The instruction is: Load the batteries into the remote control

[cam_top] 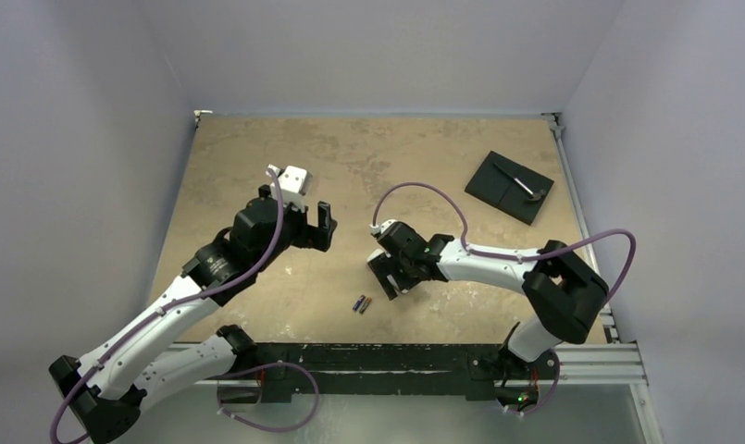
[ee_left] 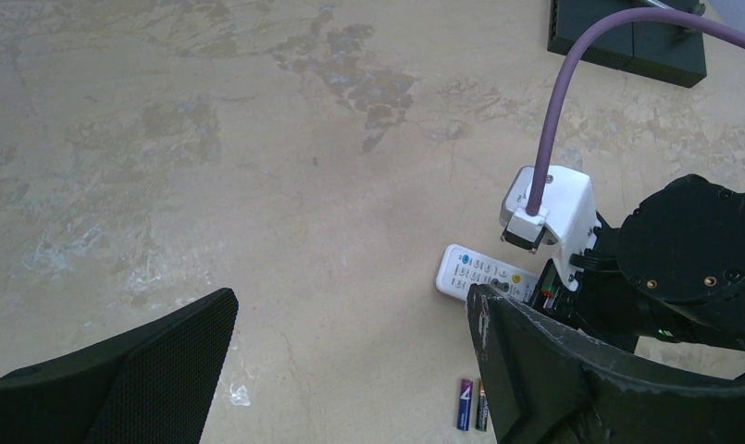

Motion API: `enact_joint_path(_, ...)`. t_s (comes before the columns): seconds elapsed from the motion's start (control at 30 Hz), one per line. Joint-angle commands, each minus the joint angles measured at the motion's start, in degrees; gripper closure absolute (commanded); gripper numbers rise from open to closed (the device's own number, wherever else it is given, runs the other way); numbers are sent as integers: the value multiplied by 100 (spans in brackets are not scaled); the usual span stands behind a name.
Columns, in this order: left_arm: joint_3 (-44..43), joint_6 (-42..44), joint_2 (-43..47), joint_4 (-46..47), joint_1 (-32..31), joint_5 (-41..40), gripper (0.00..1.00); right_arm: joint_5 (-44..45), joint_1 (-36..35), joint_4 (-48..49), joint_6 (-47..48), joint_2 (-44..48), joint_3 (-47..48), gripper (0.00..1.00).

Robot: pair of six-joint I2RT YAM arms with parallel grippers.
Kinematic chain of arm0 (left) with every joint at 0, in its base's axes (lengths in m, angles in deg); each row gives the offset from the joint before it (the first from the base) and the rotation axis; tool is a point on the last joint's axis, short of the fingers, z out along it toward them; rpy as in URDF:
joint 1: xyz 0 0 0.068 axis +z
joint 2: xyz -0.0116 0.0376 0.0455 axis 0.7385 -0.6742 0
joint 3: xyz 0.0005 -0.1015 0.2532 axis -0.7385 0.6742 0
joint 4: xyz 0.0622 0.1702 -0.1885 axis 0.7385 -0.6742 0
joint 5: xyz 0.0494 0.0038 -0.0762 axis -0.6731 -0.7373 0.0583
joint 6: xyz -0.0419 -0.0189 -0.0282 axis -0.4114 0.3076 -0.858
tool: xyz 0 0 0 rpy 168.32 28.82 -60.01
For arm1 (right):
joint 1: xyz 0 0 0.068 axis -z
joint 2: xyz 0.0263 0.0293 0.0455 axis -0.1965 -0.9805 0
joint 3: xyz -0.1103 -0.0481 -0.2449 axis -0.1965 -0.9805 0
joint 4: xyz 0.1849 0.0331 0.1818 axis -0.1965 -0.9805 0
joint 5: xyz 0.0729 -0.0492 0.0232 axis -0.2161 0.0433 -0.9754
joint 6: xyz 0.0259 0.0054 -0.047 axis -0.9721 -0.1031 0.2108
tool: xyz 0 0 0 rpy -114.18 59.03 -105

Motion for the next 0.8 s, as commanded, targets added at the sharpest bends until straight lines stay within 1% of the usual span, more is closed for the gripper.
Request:
enact_joint_path(0.0, -44, -62, -35, 45, 55, 4, 5, -127, -100, 113, 129, -7, 149, 17)
enact_joint_path(0.2, -47, -65, -53, 40, 55, 13, 5, -87, -194, 82, 139, -15, 153, 21)
enact_joint_path(0.43, -44, -61, -98, 29, 56, 13, 5, 39, -218, 81, 82, -55, 168, 31)
enact_joint_path(0.63, -46, -65, -115, 23, 56, -3, 5, 187, -230, 94, 37, -159, 158, 34)
enact_joint_path(0.77, -44, -69, -130, 19, 57, -12, 5, 255, -240, 187, 15, -140, 95, 38)
